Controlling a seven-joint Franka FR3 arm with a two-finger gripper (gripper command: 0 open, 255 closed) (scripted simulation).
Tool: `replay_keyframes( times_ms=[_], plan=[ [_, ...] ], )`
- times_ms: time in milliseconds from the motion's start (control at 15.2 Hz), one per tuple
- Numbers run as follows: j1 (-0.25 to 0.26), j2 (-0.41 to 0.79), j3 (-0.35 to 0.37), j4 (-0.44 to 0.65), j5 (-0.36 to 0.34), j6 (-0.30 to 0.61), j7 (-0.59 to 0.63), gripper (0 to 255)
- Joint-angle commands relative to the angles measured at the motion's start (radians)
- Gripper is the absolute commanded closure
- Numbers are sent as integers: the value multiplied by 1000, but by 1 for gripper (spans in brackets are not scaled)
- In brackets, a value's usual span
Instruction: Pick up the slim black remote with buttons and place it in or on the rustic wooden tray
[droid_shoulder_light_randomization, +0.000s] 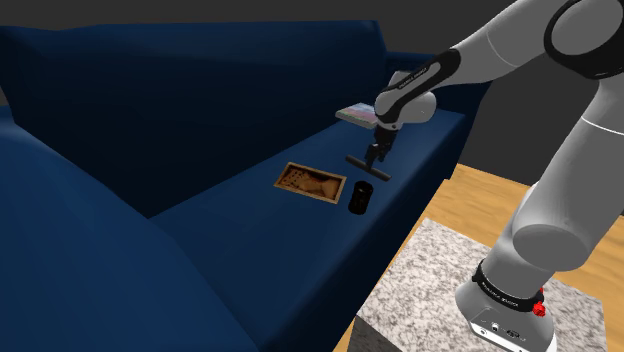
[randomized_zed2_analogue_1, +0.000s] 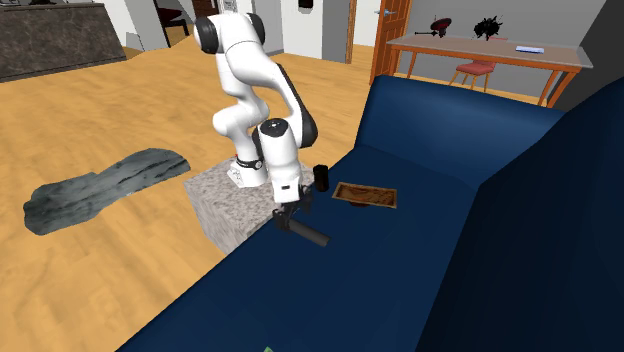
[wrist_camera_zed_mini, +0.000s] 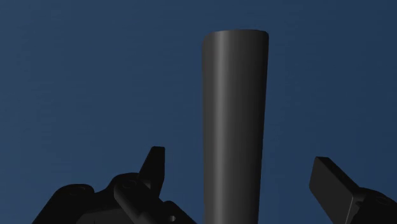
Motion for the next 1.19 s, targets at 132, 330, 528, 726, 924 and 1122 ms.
replay_keyframes(
  times_ms=[132,330,528,726,924,1122],
  plan=[
    [4,40,4,-8,31,45,-21,0],
    [4,40,4,-8,31,45,-21,0],
    [4,40,4,-8,31,45,-21,0],
    [4,40,4,-8,31,44,-21,255],
    [4,38,4,-11,30,45,-20,255],
    [3,35,3,-10,28,42,-20,255]
  ],
)
